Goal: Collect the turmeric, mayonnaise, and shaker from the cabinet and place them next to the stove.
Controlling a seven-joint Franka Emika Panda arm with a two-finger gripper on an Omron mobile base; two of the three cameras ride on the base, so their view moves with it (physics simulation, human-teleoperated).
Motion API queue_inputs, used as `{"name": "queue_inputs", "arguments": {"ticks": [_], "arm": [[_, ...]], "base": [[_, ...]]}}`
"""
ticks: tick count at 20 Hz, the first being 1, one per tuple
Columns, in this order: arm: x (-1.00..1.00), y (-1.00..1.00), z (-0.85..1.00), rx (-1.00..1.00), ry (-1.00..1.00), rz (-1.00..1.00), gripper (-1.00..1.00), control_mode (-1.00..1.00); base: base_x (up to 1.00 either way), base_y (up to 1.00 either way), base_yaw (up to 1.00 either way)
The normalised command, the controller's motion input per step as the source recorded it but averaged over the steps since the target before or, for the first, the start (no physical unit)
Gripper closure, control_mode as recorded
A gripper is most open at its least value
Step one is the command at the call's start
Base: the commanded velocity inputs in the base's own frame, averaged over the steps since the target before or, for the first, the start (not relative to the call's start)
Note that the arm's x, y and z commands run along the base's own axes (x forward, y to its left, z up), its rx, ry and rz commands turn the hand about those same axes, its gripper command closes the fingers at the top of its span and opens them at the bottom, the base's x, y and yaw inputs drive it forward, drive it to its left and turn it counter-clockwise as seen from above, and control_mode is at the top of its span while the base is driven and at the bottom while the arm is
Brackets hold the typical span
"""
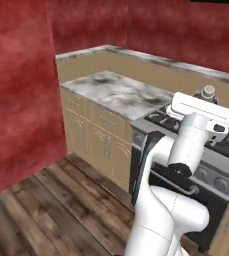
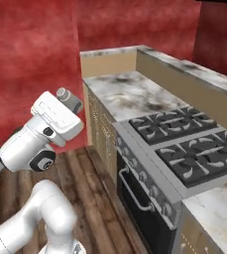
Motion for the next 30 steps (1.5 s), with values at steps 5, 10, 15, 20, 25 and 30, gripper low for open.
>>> {"name": "queue_inputs", "arguments": {"ticks": [5,10,15,20,25,30], "arm": [[0.00,0.00,0.00,0.00,0.00,0.00,1.00,1.00],[0.00,0.00,0.00,0.00,0.00,0.00,1.00,1.00],[0.00,0.00,0.00,0.00,0.00,0.00,1.00,1.00],[0.00,0.00,0.00,0.00,0.00,0.00,1.00,1.00],[0.00,0.00,0.00,0.00,0.00,0.00,1.00,1.00],[0.00,0.00,0.00,0.00,0.00,0.00,1.00,1.00]], "base": [[0.08,0.44,-0.57],[0.23,0.44,-0.58],[0.32,0.52,-0.56],[0.45,0.51,-0.51],[0.51,0.46,-0.45],[0.50,0.29,-0.40]]}}
